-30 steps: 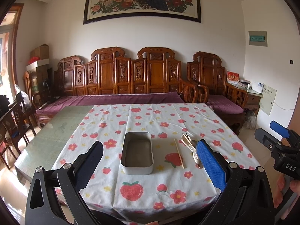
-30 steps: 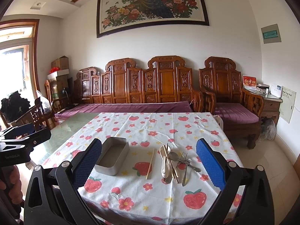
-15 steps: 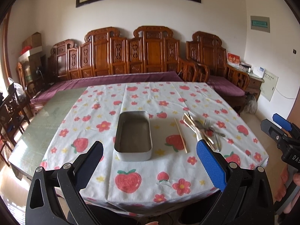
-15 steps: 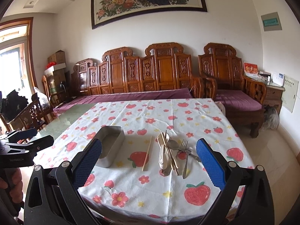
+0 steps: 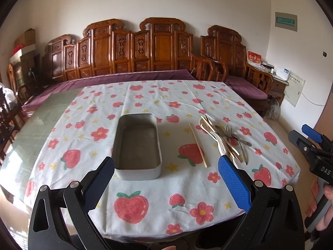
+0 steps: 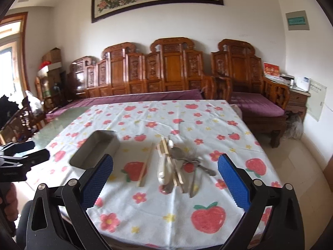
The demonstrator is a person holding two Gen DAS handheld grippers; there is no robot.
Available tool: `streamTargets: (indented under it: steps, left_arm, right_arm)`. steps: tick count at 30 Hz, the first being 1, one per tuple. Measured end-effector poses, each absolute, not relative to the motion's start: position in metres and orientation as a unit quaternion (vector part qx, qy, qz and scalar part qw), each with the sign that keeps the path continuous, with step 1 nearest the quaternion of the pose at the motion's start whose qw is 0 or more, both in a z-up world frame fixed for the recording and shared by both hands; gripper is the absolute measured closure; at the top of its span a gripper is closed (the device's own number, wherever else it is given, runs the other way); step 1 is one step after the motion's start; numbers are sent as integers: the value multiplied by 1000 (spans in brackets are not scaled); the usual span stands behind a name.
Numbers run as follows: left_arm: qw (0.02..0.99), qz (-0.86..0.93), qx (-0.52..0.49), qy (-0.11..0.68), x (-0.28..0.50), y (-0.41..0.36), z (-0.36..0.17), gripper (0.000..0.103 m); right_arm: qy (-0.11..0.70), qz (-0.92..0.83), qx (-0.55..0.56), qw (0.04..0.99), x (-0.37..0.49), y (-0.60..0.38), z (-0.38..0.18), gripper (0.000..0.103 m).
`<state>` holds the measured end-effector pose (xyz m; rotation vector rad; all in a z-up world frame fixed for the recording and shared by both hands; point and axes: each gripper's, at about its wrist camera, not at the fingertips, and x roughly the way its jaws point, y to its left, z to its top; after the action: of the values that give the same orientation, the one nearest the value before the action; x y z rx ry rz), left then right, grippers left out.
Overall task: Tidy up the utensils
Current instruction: 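Grasp a single wooden chopstick with the left tool while the right tool grasps a metal spoon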
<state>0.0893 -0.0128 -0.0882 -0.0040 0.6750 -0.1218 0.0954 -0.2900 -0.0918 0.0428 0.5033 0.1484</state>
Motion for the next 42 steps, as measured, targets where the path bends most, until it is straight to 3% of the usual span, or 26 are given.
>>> streamTargets:
  steps: [7,12,18,26,33,42]
  left_arm:
    - [935,-102,6,339,117,-30,-100,6]
    - [929,-120,19,349,137,-46,-108,6]
    - [920,-132,39,366,158,-63,-124,7]
    - [899,-148,53,408,190,-88,-159,21]
    - [887,-144,56,434,214,-104,-189,23]
    - [879,-131,58,455,239,-112,-209,32]
  right_arm:
    - [228,62,-11,972,119,-302,-101,2]
    - [257,73,-27,963,145,-308,-107,5]
    - [303,89,-38,948,181,-318,-128,21]
    - [367,92,3,926,219,-348,-173,44]
    - [436,98,27,894,247,-352,-232,51]
    - [465,109,17,879,262,-339,-261,59]
